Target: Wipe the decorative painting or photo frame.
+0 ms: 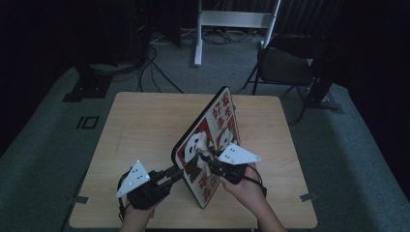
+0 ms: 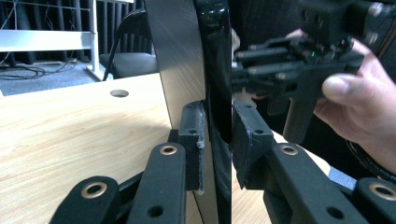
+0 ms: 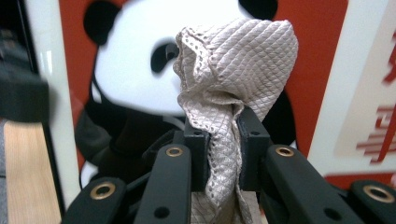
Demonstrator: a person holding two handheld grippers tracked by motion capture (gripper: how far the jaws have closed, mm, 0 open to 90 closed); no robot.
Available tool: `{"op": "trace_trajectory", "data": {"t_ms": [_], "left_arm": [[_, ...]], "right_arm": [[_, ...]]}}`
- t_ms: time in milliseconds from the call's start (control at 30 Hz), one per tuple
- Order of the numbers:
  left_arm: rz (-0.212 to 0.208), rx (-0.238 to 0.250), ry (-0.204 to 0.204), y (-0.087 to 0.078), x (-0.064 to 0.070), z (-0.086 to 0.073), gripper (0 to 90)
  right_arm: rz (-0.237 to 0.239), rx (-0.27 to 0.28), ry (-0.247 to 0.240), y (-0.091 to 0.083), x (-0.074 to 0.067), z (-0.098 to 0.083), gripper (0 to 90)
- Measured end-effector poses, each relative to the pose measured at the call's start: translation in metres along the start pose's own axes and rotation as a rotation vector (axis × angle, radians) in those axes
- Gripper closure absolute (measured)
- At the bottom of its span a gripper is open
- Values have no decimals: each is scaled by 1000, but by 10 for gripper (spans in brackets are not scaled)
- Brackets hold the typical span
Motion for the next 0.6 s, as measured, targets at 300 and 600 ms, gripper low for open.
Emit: {"op": "trace_trajectory", "data": {"t_ms": [300,600], "left_arm": [[-3,2,0,0,1,0,758],[-6,1,2,1,1,0,758]], "right_arm": [[-6,-70,31,0,1,-40,777],[-9,-136,68,0,3,-69,777]]}}
Point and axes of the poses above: each handheld gripper's, and its own axes: y roughly forward along the jaws, z roughly out of its top, x roughly to its right, the point moved 1 cm from there along y, roughly forward along the jaws, and after that the axes turned 4 degrees about -z, right-handed, at the moved point
